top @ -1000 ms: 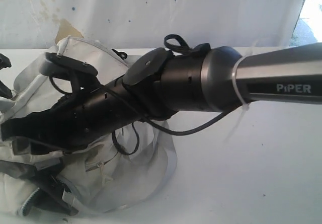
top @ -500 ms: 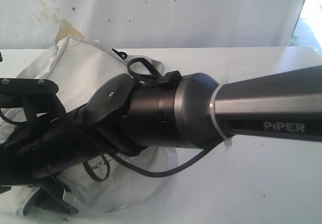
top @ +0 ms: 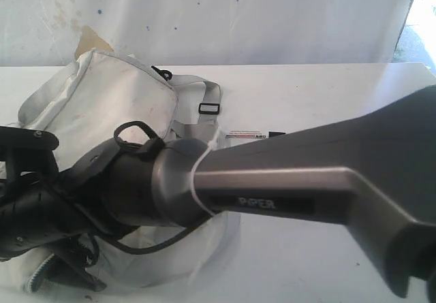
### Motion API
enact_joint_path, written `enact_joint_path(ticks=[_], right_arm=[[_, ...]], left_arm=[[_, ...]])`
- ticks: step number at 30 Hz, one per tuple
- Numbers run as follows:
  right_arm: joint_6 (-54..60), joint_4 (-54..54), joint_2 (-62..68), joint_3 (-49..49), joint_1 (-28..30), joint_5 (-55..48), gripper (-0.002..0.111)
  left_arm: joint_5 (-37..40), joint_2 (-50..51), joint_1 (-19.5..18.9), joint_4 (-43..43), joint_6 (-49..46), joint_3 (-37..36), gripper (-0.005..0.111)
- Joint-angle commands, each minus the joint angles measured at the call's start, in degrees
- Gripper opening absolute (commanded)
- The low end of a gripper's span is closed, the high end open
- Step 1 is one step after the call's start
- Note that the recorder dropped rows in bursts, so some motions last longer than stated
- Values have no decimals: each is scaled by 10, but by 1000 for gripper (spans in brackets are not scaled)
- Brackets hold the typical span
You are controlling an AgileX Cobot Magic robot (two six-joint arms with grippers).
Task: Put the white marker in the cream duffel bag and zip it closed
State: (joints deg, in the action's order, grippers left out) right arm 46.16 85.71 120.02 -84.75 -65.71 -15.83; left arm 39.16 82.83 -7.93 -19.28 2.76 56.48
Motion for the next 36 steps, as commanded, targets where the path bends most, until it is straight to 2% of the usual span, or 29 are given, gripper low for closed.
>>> enact_joint_path(ticks=[1,4,6,8,10,12,15,19,25,30,36], right_arm=[[0,3,21,-32,0,-7,47],[35,2,22,-34,0,-10,47],[39,-19,22,-34,1,-29,47],[24,-90,23,-35,6,-63,47],[-75,-279,19,-55,24,-151,47],[-162,-445,7,-79,37,-235,51],[-227,-612,-26,-87,39,-315,69],[-381,-780,-72,-87,55,-386,70],[-462,-789,-86,-87,141,-413,70],[-465,-755,-86,-87,225,-412,70],[-433,-657,-76,-87,287,-362,70]], left_arm=[[21,-4,-1,14,-2,2,56],[34,-5,-1,37,-32,3,56],[28,-5,-1,101,-9,3,56],[41,-5,-1,154,16,3,56],[49,-5,-1,161,25,3,57],[28,-1,-1,131,35,3,65],[5,17,-1,55,21,3,79],[0,60,-1,-67,-80,3,78],[8,92,0,-92,-134,33,78],[16,106,0,-111,-143,59,78],[-7,108,0,-217,-270,66,78]])
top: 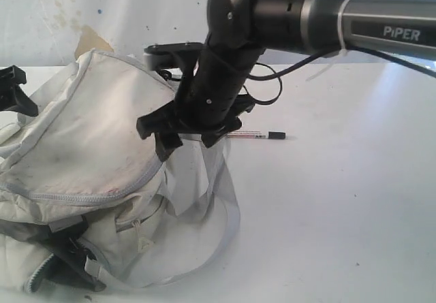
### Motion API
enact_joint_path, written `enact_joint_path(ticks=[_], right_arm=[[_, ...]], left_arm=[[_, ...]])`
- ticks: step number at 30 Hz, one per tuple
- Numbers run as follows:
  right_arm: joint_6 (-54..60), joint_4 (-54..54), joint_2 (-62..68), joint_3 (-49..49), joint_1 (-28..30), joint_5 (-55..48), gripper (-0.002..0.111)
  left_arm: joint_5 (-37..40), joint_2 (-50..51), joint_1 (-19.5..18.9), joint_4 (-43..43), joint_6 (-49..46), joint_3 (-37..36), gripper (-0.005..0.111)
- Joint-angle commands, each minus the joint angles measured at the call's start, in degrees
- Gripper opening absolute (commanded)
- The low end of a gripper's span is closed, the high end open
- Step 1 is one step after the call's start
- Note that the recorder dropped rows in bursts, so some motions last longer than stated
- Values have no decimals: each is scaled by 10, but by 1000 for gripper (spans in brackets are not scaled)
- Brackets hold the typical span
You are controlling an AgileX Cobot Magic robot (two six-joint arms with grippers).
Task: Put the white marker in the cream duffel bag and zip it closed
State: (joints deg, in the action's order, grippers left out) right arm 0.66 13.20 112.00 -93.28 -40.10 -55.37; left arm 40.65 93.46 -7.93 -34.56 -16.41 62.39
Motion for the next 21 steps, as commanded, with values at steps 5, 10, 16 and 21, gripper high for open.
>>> enact_joint_path(ticks=[5,10,16,21], right_arm=[[34,113,28,-2,39,68,70],[34,117,51,-2,39,95,70],[64,156,72,-2,35,103,70],[82,187,84,-2,35,108,70]], left_arm=[[-48,13,1,-80,-110,7,78],[-47,48,8,-92,-115,7,78],[-30,85,19,-151,-171,7,78],[-36,102,21,-147,-172,7,78]])
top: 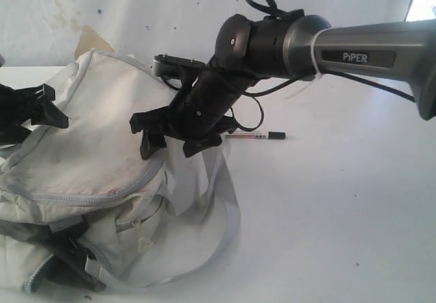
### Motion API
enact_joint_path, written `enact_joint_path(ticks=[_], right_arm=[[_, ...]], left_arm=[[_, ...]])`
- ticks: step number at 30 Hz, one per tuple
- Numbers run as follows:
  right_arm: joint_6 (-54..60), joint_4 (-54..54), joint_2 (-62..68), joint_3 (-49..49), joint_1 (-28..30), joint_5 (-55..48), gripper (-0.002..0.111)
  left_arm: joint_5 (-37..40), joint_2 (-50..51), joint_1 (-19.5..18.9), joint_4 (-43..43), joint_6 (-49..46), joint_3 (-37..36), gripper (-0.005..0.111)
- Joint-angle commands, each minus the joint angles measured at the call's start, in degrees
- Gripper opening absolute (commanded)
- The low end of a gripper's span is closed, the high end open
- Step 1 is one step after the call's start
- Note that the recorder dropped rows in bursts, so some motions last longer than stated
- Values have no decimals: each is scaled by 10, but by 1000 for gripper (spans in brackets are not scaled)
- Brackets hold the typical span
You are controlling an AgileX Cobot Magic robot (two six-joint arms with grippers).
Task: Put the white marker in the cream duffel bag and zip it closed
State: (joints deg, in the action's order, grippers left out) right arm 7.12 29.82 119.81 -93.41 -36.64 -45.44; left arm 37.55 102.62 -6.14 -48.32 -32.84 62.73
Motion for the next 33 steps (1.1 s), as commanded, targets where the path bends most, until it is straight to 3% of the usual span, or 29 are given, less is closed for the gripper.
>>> enact_joint_path(ticks=[1,6,9,13,15,22,28,33], right_arm=[[18,21,6,-1,0,10,70],[18,21,6,-1,0,25,50],[19,21,6,-1,0,33,30],[22,21,6,-1,0,39,0],[24,19,6,-1,0,37,0],[24,13,6,-1,1,34,0],[33,-42,6,-7,1,97,0],[50,-54,6,-8,7,149,0]], left_arm=[[-10,14,3,-9,-8,3,78],[-36,19,3,-10,-8,3,74],[-35,19,3,-17,-2,3,55],[-32,19,1,-31,17,3,18],[-30,19,-3,-32,44,3,0],[-2,19,-23,-44,59,3,0],[80,17,-52,-95,62,3,0],[71,-22,-89,-108,60,-18,0]])
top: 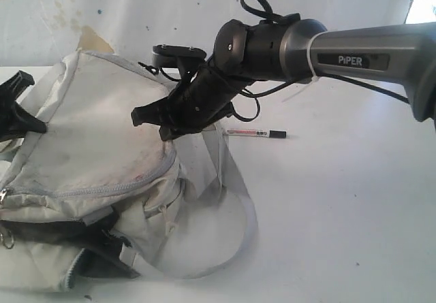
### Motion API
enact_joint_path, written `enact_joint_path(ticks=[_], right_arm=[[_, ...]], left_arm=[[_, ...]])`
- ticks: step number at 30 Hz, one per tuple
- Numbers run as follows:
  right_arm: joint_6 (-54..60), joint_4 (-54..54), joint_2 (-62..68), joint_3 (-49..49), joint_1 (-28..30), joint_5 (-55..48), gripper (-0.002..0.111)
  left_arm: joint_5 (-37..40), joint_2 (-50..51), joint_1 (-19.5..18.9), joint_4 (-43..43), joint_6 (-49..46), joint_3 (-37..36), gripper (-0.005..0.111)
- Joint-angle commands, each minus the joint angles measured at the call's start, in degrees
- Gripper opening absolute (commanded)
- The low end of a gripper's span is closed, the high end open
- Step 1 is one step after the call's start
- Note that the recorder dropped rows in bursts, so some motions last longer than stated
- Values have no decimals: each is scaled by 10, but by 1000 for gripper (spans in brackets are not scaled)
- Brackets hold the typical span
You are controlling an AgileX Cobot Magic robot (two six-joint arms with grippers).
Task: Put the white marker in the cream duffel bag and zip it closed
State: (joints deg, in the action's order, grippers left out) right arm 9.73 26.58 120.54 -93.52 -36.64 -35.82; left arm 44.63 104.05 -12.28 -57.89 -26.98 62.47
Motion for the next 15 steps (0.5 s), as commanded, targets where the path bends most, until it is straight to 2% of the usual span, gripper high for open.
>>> enact_joint_path(ticks=[1,8,15], right_arm=[[30,-21,-1,-7,7,59,0],[43,-27,-1,-7,8,73,0],[49,-68,1,-6,8,55,0]], left_arm=[[2,-41,-34,-11,-2,-18,0],[59,-49,-42,37,-4,-18,0],[50,-49,-42,53,-13,-18,0]])
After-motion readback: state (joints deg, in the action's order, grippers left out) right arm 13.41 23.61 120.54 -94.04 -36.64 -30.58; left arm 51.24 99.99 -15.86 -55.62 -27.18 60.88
